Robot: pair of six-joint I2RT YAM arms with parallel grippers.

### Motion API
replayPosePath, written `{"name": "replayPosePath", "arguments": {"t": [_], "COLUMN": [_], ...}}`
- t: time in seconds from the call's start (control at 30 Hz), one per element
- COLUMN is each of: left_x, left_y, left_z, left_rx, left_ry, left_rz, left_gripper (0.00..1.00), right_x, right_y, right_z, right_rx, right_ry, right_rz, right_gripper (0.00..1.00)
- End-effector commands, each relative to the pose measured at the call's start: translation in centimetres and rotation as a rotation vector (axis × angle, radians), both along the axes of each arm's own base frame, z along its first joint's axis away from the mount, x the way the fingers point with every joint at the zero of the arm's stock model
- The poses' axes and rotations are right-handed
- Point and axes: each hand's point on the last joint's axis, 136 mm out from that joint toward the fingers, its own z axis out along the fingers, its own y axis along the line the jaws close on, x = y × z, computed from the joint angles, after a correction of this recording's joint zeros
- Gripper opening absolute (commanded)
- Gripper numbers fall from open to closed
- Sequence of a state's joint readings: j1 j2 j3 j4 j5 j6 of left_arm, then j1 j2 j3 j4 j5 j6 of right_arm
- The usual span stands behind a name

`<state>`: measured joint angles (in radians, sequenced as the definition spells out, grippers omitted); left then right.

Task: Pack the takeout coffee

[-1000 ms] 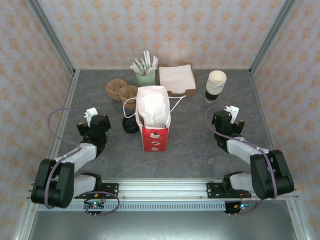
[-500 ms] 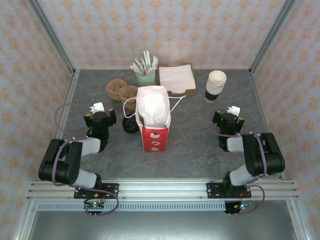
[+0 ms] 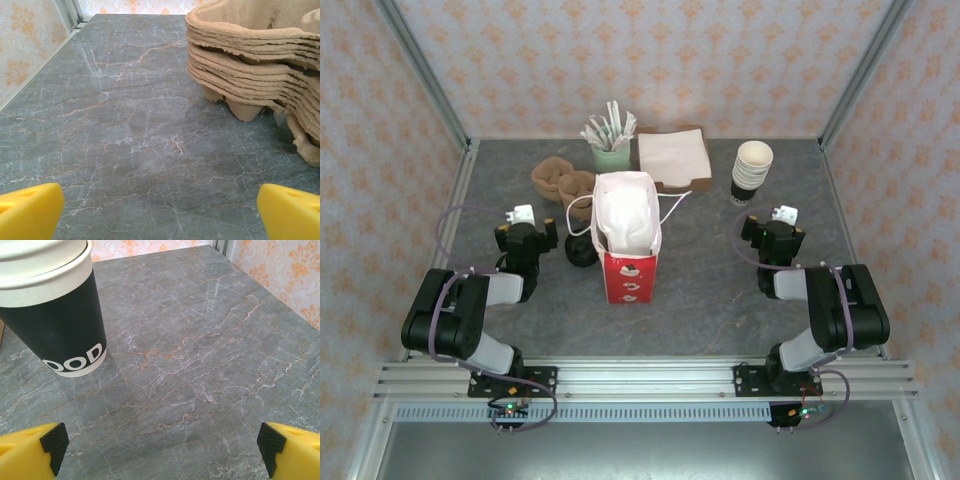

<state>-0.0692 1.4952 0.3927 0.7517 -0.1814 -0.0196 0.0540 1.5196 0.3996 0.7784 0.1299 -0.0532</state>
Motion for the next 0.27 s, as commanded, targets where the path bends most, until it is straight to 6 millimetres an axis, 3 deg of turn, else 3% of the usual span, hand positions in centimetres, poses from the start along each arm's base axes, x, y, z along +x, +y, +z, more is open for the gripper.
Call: {"name": "replayPosePath", "arguments": {"t": [0.0,0.23], "left_x": [0.9,0.87], "left_y": [-0.13,-0.14], "left_z": [1.05,0.99], "left_rx": [0.01,0.009], "left_ry": [-0.022,-0.02], "left_rz": [-0.021,-0.023], "left_gripper": [1.0,1.0], "right_x": [0.52,0.5], "right_y": [0.15,0.15], "right_z": [0.59,0.58], "right_rx": [0.015,0.016], "right_ry": [-0.021,-0.022], "right_rz": [0.005,0.004], "right_gripper": [0.99,0.99]}}
